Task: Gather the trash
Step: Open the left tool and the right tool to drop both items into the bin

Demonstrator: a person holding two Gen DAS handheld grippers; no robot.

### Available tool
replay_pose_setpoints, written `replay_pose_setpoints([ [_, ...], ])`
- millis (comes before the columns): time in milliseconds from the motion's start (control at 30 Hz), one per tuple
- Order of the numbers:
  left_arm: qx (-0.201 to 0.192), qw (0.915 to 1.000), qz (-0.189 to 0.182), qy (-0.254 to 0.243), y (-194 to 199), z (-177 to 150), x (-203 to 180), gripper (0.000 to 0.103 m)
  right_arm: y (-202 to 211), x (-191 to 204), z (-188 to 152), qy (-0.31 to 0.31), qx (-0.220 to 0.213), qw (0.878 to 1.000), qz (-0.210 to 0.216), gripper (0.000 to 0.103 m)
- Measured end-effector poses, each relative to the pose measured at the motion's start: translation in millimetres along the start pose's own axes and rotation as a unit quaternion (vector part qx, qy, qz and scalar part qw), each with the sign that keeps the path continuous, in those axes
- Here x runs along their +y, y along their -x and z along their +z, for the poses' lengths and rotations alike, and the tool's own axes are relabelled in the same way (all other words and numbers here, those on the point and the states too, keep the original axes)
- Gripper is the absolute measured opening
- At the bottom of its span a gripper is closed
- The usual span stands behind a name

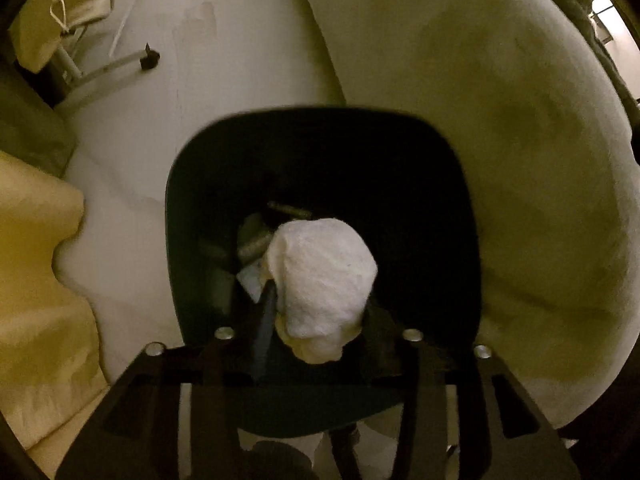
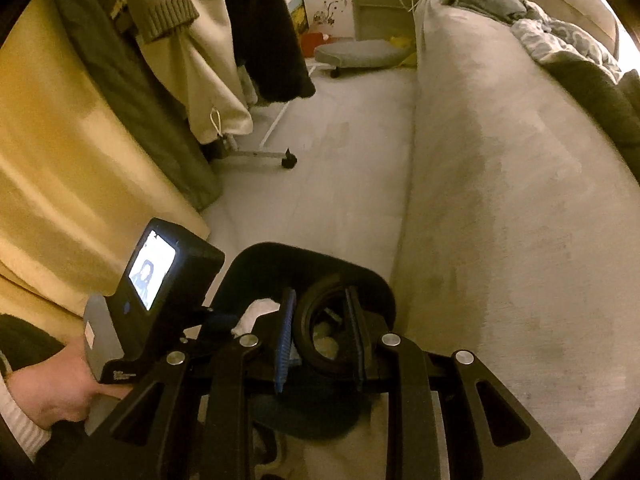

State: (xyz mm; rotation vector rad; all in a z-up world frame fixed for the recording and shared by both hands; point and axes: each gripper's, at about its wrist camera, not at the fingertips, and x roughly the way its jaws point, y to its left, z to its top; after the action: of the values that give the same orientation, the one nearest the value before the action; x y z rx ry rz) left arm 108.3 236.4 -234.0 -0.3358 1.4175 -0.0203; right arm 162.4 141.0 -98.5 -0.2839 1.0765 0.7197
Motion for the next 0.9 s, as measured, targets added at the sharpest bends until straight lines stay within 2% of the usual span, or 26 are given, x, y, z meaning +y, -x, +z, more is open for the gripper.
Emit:
replay_pose_setpoints([
  [33,0.005,1.0,0.001,-0.001,-0.8,-3.3,3.4,0.048,-4.1,1.2,-0.5,0.0,0.004,1.0,-0.001,0.025],
  [100,0.004,1.0,0.0,0.002,1.1,-6.3,7.7,0.061,-15.2,3.0,-1.5,-0.002,0.016,1.0,-0.006,0.025],
  [167,-0.001,1.0,-0.002,0.008,6.0,-7.4,14.8,0.064,-26.3,2.9,-3.8,-0.006,0.029,1.0,-0.007,0.025],
  [267,-0.01,0.9998,-0.005,0.017,11.7,-8.3,21.9,0.077,-39.1,5.3,-6.0,-0.008,0.043,0.999,-0.007,0.025],
  [367,-0.024,0.9996,0.003,0.014,21.2,-12.5,26.7,0.08,-48.6,6.9,-7.8,-0.009,0.052,0.999,-0.01,0.025],
  [500,-0.051,0.9979,0.039,-0.007,32.3,-16.9,32.7,0.079,-63.2,9.8,-8.3,-0.011,0.065,0.998,-0.017,0.025],
  [567,-0.072,0.9963,0.044,-0.014,40.8,-20.8,34.8,0.078,-70.1,11.1,-9.1,-0.012,0.072,0.997,-0.017,0.025],
  [733,-0.125,0.9907,0.053,0.008,65.8,-23.1,50.7,0.079,-79.4,13.7,-8.7,-0.019,0.077,0.997,-0.016,0.026],
  [900,-0.186,0.98,0.072,-0.005,107.5,-26.5,44.7,0.087,-91.5,8.9,-13.9,-0.017,0.088,0.996,-0.022,0.026],
])
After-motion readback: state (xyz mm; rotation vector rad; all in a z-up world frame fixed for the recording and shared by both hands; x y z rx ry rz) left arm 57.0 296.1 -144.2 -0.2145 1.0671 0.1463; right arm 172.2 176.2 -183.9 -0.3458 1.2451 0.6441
